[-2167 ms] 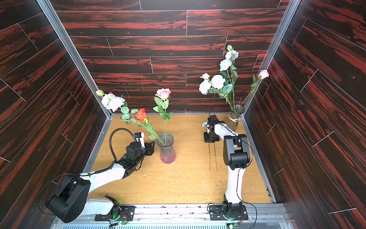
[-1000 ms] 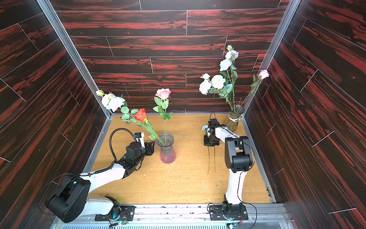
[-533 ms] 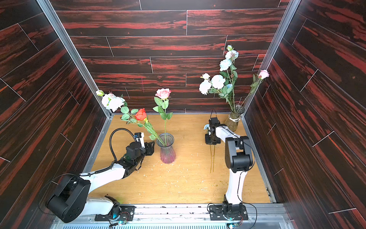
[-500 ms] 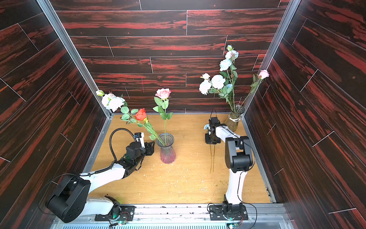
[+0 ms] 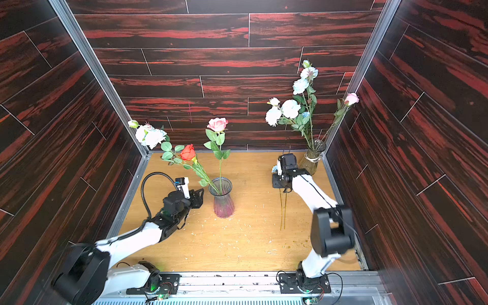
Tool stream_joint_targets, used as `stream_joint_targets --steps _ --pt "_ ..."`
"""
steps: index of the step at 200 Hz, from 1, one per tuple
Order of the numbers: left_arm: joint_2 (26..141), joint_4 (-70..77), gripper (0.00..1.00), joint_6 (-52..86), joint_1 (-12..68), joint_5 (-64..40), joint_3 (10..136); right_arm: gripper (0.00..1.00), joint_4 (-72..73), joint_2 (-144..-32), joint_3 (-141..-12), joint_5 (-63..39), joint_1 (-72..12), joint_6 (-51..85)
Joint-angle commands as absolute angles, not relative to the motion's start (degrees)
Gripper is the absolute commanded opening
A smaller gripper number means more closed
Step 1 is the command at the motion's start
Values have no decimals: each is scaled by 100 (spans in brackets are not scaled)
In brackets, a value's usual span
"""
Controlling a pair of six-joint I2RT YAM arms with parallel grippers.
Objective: Pick out blue flowers from the vase
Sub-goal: Place the flower at the center of the board, then pick up the flower from the vase.
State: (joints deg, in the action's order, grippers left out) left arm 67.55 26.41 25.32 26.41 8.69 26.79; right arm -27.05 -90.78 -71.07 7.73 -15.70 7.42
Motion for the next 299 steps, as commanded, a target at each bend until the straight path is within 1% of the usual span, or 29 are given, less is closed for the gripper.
stream_joint_targets --steps 1,23,41,60,77,95,113,146,162,167,193,209,223,238,243,258,299 --pt "5818 2049 58 2539 2648 1094 2335 43 -2316 -8537 -6784 1039 -2107 622" --pt "4708 1388 59 2588 2654 1228 2103 43 -2216 -7988 -6706 1170 -2662 499" --pt "4021 1103 59 2613 2654 1180 2041 43 -2111 -7560 -6663 886 -3069 419" --pt "3619 934 59 2712 2649 1009 2149 42 -1986 -7192 -6679 446 -3531 380" --pt "3542 835 59 2784 2653 736 2359 40 -1717 -7053 -6667 76 -3952 368" --pt "3611 802 59 2852 2652 407 2557 34 -1389 -7229 -6805 -728 -4100 475" --pt "3663 796 59 2890 2654 345 2654 28 -1267 -7611 -7150 -1161 -4293 509" --pt "3621 1057 59 2979 2654 492 2669 24 -881 -8227 -7663 -1794 -4449 561" --pt "3667 1130 59 2938 2654 677 2831 23 -844 -8513 -7949 -1951 -4513 556" --pt "3708 1156 59 2923 2650 734 2923 23 -829 -8596 -8046 -2160 -4545 544" --pt "3893 1378 59 2838 2653 1108 3329 21 -715 -9049 -8425 -2184 -4801 443" --pt "3758 1122 58 2865 2652 1897 3421 17 -667 -9357 -8679 -2174 -4898 390" --pt "3541 1165 58 2924 2653 2412 3214 15 -726 -9593 -8913 -2160 -4971 282" --pt "3330 1373 57 2907 2652 2467 2866 14 -907 -9758 -9121 -2039 -5034 81" --pt "3287 1352 57 2889 2653 2478 2779 13 -943 -9781 -9151 -1809 -5043 26" --pt "3218 1305 57 2787 2648 2552 2561 13 -972 -9816 -9195 -1628 -5045 -100" --pt "3550 1425 57 2464 2602 3000 2227 14 -1313 -9944 -9472 -1146 -5045 -578"
